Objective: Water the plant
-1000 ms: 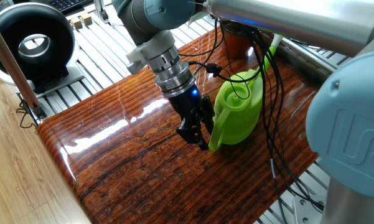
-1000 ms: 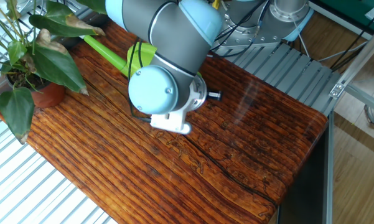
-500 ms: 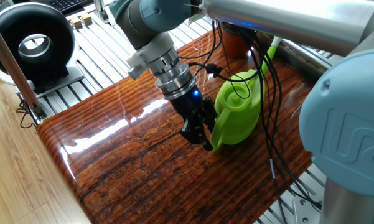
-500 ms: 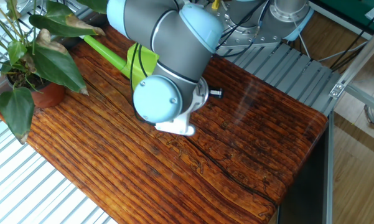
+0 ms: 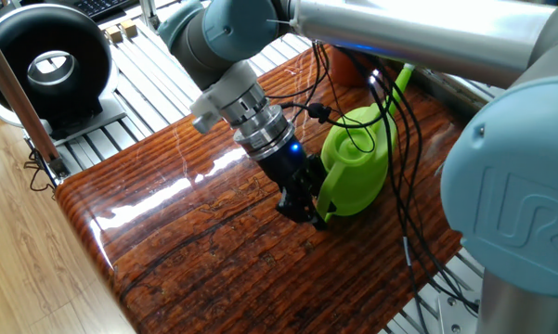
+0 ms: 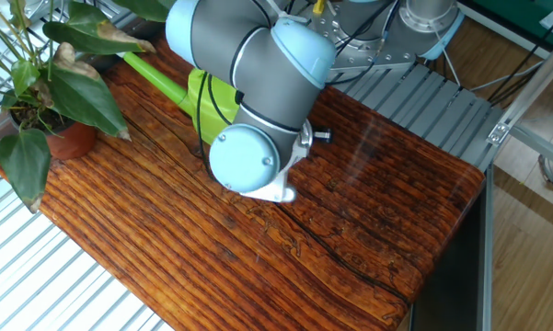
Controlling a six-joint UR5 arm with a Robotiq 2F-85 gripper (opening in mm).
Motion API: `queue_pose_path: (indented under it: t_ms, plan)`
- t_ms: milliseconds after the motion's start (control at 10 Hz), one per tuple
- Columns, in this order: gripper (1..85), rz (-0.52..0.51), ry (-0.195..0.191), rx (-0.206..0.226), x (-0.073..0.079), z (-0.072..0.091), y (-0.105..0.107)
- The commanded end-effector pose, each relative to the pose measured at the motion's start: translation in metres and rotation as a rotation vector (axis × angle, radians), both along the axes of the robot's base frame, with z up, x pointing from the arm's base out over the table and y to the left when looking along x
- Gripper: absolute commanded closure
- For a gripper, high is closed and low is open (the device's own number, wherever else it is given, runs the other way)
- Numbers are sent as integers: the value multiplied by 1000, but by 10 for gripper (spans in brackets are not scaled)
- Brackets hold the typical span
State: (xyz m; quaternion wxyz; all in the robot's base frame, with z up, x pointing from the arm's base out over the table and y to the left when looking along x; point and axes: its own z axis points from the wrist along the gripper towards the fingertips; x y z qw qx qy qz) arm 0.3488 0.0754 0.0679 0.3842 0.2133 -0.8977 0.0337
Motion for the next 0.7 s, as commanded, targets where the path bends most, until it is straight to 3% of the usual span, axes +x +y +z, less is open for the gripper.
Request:
queue_pose_path:
  t_ms: [0,600]
  plan:
    - [443,14,34,-26,-6,8,-6]
    - [467,69,94,-36,-13,18,-17]
